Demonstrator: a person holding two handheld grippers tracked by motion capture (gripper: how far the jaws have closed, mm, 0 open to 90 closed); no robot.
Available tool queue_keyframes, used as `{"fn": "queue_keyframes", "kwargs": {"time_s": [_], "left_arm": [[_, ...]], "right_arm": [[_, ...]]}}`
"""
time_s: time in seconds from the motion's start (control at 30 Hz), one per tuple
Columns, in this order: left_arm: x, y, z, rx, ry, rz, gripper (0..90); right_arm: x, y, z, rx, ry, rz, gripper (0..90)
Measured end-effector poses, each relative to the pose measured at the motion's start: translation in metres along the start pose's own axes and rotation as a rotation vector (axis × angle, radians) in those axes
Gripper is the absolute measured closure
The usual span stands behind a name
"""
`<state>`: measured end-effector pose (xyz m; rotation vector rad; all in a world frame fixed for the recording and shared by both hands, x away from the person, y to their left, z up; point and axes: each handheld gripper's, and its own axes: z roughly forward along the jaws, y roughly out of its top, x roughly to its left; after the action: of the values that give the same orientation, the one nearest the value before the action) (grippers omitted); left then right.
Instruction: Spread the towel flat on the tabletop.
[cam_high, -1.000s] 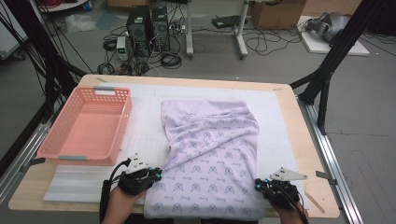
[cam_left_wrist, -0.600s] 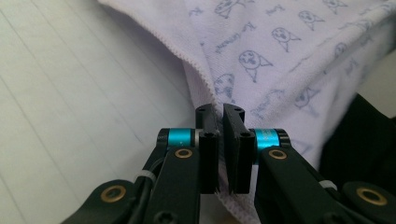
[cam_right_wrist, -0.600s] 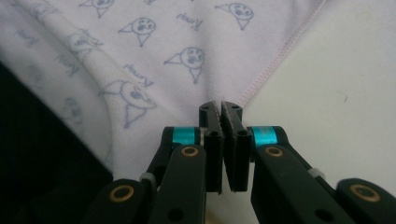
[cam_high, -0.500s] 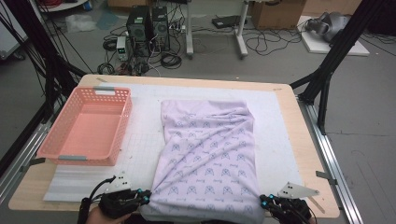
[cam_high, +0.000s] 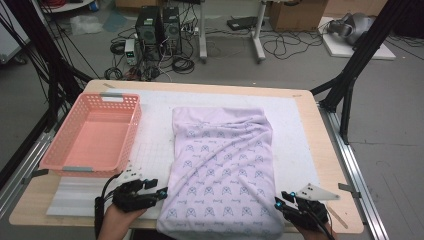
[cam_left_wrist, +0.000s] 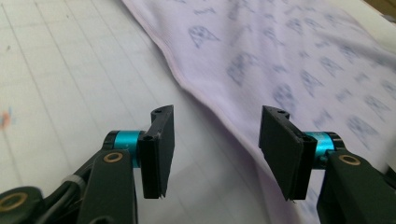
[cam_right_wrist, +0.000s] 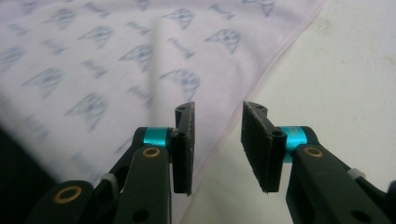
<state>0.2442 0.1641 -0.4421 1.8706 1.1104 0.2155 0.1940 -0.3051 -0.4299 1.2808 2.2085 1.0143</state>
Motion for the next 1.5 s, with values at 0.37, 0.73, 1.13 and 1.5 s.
{"fn": "queue_keyframes", "kwargs": {"time_s": [0.37,0.73,1.13,1.5], "left_arm": [[-0.006,0.01,0.027,0.045,0.124,0.132,87.8],[0.016,0.006,0.002,0.005,0.154,0.071,88.3],[0.006,-0.005,0.0,0.012,0.014,-0.021,45.1],[0.014,0.003,0.002,-0.01,0.205,0.052,88.5]], "right_arm": [[-0.007,0.008,0.029,0.052,0.047,0.008,87.3],[-0.017,-0.002,0.002,0.067,0.029,0.014,88.6],[-0.021,0.004,0.003,-0.065,0.01,0.062,58.6],[-0.025,0.017,0.041,0.009,0.024,0.02,87.6]]}}
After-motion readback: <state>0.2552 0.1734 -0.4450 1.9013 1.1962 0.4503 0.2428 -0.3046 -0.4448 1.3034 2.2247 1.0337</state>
